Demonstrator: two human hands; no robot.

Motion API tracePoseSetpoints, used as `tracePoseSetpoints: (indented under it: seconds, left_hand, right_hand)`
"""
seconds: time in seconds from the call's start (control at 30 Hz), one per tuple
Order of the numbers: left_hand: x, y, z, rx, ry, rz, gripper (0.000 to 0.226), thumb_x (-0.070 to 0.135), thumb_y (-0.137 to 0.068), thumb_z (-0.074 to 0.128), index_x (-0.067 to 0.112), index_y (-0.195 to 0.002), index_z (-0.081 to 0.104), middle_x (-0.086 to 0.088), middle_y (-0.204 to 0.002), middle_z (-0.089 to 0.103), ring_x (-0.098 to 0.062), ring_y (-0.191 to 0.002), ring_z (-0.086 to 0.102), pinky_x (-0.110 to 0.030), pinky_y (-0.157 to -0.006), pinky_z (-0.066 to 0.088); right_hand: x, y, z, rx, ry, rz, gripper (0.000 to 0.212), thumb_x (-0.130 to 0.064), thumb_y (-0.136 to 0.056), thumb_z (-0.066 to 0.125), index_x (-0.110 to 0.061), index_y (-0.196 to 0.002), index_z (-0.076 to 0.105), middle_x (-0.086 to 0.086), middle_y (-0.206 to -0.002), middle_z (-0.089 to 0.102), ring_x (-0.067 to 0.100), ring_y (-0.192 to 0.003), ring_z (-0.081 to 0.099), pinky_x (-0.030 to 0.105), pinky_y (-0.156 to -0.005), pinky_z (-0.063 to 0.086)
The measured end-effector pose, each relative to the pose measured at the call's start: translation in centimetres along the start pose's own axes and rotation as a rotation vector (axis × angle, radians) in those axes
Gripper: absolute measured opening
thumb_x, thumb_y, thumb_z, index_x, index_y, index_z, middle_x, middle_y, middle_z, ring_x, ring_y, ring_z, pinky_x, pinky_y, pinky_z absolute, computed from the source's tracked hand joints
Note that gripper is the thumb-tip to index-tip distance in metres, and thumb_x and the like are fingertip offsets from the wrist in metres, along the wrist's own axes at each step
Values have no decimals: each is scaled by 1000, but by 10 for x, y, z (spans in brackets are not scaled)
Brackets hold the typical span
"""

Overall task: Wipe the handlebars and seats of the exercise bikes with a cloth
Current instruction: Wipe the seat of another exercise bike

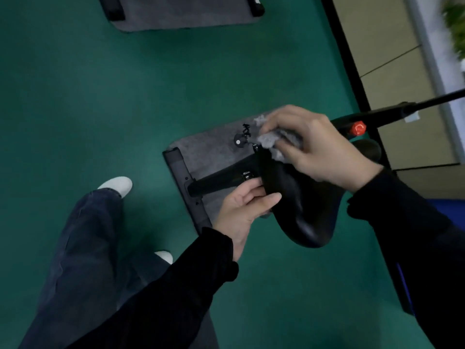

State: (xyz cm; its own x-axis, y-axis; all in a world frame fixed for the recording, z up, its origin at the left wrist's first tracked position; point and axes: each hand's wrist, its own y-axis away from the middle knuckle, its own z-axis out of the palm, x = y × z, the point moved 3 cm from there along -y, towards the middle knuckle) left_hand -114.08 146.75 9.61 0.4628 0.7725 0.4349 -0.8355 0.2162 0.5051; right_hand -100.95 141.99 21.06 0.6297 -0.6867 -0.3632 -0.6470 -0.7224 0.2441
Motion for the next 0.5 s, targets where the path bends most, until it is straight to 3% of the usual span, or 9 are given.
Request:
tracePoseSetpoints:
  seconds: [0.1,0.3,0.4,0.5]
  left_hand:
    - [-2,0,1,1,19,21,45,23,-65,75,18,-110,66,-5,-105,70,-23,-102,61,-49,-104,39]
    - [-4,-1,2,9,92,46,51,17,-66,74,8,-115,63,-16,-113,66,-21,-102,60,-41,-99,44]
    - [-5,-2,1,-10,100,64,49,20,-62,76,13,-110,66,-7,-105,69,-15,-97,63,-25,-85,50]
    - [-2,-4,-2,-26,48,79,48,23,-60,78,15,-107,67,-3,-100,71,-13,-93,65,-18,-79,50]
  right_hand:
    - [-1,-13,-1,-45,7,17,22,1,-81,57,-9,-98,67,3,-102,64,19,-100,60,35,-90,46]
    - [-27,11,10,-360,159,-268,28,1,-72,61,-13,-95,69,1,-105,64,20,-100,58,34,-87,47]
    - [-20,-9,7,-380,109,-217,22,-3,-77,63,-13,-96,70,-1,-102,64,17,-97,60,34,-85,48]
    - [-6,-33,7,-349,34,-115,19,-7,-82,62,-15,-96,71,-3,-99,67,15,-93,63,36,-85,49]
